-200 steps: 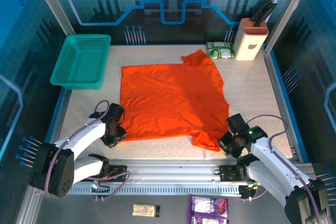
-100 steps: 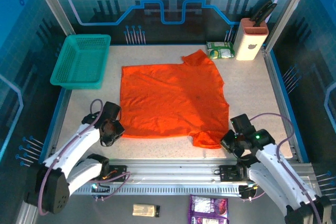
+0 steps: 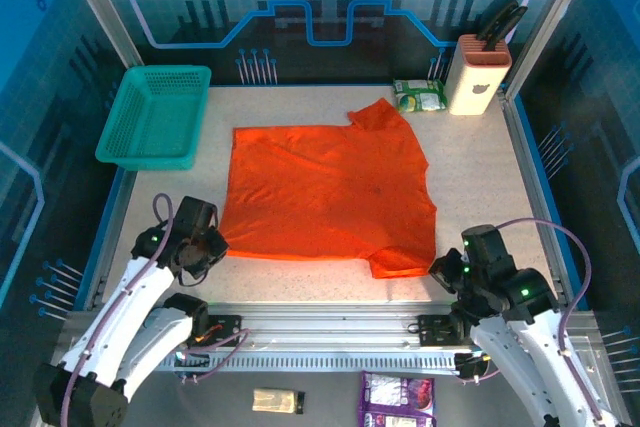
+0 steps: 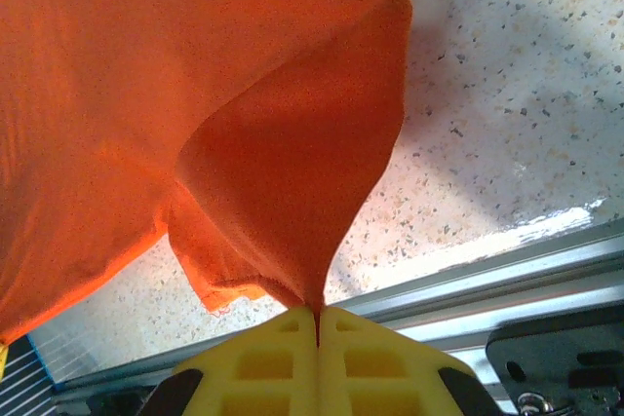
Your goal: Fold the inside-out t-shirt
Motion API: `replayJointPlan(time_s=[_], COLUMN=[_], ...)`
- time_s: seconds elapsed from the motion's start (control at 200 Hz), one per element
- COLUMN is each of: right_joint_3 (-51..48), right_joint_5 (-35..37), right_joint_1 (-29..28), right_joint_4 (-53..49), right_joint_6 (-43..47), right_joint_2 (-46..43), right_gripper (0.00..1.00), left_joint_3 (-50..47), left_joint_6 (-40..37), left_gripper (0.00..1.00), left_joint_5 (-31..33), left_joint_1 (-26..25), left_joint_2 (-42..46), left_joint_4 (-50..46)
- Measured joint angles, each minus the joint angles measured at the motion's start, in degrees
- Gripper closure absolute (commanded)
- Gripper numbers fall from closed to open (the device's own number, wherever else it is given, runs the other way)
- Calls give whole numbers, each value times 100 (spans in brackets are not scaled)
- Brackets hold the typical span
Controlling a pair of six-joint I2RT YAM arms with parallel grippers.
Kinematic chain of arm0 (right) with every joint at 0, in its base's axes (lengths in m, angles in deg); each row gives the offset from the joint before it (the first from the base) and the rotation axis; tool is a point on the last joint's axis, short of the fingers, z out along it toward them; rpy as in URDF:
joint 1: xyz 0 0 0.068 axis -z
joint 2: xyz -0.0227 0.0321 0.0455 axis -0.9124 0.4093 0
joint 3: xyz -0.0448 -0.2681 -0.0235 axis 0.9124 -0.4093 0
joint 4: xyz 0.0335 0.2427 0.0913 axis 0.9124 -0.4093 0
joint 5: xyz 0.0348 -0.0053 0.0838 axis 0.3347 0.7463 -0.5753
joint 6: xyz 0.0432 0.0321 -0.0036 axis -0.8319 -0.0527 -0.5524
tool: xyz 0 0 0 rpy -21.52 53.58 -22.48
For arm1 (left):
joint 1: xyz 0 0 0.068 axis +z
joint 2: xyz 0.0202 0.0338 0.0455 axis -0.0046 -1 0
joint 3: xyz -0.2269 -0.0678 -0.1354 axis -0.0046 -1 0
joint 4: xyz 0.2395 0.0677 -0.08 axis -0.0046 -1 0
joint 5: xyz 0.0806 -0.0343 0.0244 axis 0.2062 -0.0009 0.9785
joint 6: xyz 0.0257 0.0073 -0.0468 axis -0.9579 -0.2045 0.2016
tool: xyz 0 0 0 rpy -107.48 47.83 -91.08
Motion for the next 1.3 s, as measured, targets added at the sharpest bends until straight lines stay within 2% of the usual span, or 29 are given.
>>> replayJointPlan(time_s=[0.23,0.45,0.69,1.041,1.301], right_joint_3=[264,951,1744,2050,2269], right_joint_5=[-155,-109,-28,-354,-527], right_joint_1=[0,4,142,675,890], right_joint_4=[133,1008,1996,3036,3510], right_joint_6=[223,922,1714,2238,2490], right_joint_2=[249,1742,3447,4870,5626], right_gripper=[100,100,100,100,100], left_joint_3=[341,748,942,1239,1462], left_joint_6=[-72,-393,-802,-1329,-1626], left_gripper=[100,100,100,100,100], left_joint_5=[-4,2,-39,-190,-249], left_joint_1=[0,46,452,1019,1095], left_joint_2=[-74,-798,-1792,-2855,-3779], left_joint_4=[-94,201,796,1453,1812])
